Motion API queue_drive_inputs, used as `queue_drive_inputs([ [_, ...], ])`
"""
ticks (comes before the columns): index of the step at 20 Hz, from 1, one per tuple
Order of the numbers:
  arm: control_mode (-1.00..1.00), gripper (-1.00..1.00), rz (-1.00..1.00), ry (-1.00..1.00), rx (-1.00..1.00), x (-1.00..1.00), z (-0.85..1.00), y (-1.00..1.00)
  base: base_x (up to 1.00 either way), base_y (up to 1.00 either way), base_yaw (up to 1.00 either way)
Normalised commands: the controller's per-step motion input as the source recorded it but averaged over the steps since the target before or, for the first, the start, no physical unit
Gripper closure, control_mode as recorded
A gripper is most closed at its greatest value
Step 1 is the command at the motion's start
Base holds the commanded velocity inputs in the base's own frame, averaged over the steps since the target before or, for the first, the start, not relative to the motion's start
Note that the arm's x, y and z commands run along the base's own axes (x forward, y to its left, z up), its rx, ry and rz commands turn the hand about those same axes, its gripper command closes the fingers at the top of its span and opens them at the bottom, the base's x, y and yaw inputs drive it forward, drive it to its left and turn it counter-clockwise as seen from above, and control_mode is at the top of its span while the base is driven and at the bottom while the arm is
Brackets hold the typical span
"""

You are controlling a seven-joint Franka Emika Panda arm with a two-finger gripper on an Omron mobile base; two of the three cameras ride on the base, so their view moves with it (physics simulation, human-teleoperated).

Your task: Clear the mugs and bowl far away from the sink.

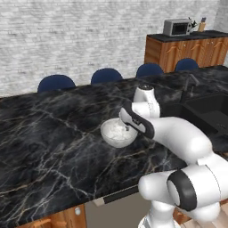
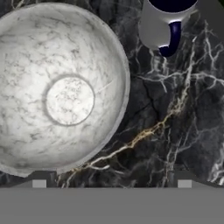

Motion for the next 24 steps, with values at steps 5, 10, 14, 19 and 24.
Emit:
queue_drive_inputs([
  [5,-1.00,-1.00,0.00,0.00,0.00,0.33,-0.28,-0.02,0.00,0.00,0.00],
  [10,-1.00,-1.00,0.00,0.00,0.00,0.34,-0.24,-0.09,0.00,0.00,0.00],
  [14,-1.00,-1.00,0.00,0.00,0.00,0.35,-0.24,-0.09,0.00,0.00,0.00],
  [19,-1.00,-1.00,0.00,0.00,0.00,0.22,-0.28,-0.01,0.00,0.00,0.00],
  [24,-1.00,-1.00,0.00,0.00,0.00,0.14,-0.29,0.00,0.00,0.00,0.00],
])
